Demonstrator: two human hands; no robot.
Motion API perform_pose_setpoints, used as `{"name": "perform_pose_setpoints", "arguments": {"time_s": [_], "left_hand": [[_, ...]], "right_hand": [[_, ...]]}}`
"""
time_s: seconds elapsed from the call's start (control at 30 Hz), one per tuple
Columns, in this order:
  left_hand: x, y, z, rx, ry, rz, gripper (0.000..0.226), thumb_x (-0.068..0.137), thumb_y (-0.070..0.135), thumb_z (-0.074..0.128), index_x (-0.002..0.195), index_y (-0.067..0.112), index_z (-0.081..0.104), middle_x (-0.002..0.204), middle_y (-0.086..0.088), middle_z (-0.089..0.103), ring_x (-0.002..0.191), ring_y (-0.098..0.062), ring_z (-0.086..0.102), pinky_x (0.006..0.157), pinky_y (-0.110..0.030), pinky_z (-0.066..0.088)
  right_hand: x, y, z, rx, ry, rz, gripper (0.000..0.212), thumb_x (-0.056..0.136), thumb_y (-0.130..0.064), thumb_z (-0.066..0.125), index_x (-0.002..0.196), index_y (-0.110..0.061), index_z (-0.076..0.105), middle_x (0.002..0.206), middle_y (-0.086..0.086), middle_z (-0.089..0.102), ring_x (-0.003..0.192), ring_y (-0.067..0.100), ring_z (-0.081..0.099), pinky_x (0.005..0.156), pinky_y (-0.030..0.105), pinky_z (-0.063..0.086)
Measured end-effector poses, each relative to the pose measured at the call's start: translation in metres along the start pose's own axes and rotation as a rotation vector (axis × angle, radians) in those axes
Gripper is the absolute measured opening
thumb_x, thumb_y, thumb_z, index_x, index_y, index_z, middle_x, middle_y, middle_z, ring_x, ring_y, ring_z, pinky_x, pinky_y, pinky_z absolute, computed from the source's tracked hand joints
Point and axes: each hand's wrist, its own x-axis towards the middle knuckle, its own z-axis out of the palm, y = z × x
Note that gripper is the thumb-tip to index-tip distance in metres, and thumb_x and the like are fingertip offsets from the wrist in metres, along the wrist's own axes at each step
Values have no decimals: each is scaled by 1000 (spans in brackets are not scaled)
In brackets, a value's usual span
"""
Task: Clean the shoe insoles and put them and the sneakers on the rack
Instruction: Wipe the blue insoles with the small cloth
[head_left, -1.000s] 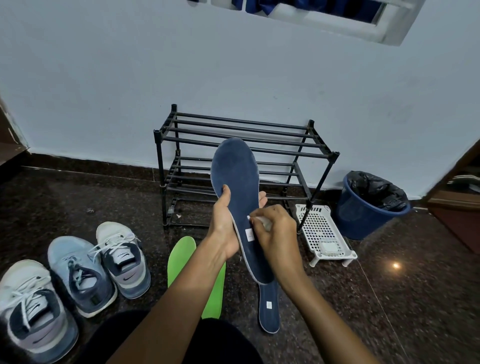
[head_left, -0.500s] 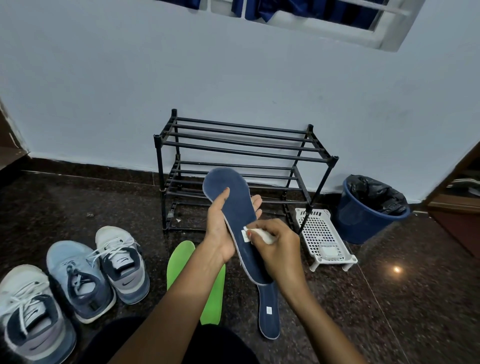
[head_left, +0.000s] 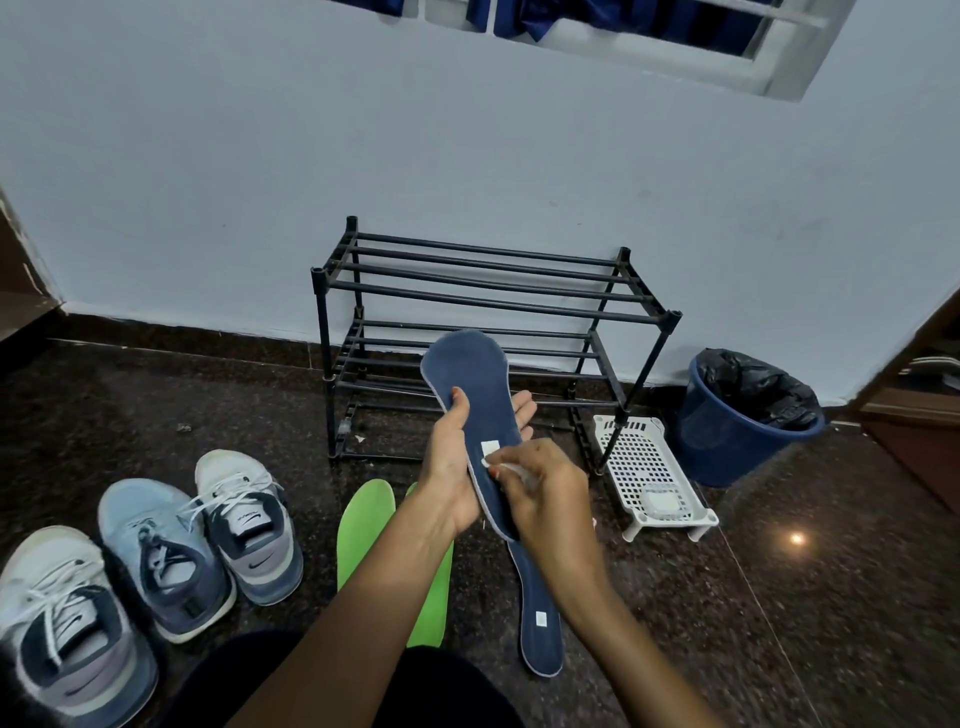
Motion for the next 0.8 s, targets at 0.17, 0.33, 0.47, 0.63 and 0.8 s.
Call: {"name": "perform_pose_setpoints", "arguments": {"time_s": [0.17, 0.33, 0.47, 0.63, 0.8], "left_hand": [[-2, -2, 1, 39, -2, -18, 62, 98, 51, 27, 106, 2, 64, 108, -12, 69, 92, -23, 67, 81, -35, 50], [-1, -4, -3, 18, 18, 20, 57, 98, 49, 30, 101, 5, 66, 96, -9, 73, 79, -21, 71, 77, -36, 51], [2, -3, -4, -22, 19, 42, 58, 100, 47, 25, 108, 4, 62, 122, -9, 62, 108, -20, 60, 91, -32, 45], [1, -2, -1, 27, 9, 23, 59, 99, 48, 24, 111, 3, 61, 120, -9, 63, 100, -18, 63, 86, -33, 47], [-2, 0, -1, 31, -7, 25, 59, 99, 48, 24, 110, 4, 62, 113, -8, 67, 99, -18, 63, 85, -33, 47]], "right_hand": [[17, 3, -2, 9, 80, 60, 14, 84, 4, 57, 88, -3, 68, 92, 14, 61, 88, 23, 59, 80, 28, 47], [26, 1, -5, -4, 113, 59, 14, 86, 3, 55, 89, -1, 67, 91, 14, 60, 83, 19, 56, 73, 10, 40], [15, 2, -1, -49, 22, 31, 14, 84, 5, 55, 89, 1, 68, 92, 15, 59, 87, 24, 57, 76, 22, 43], [14, 3, -4, -21, 64, 42, 12, 85, 3, 56, 89, 0, 67, 92, 12, 59, 80, 14, 55, 71, 4, 38], [16, -4, -2, -29, 59, 1, 12, 85, 5, 55, 88, 1, 67, 90, 12, 58, 76, 11, 53, 68, 0, 34]]}}
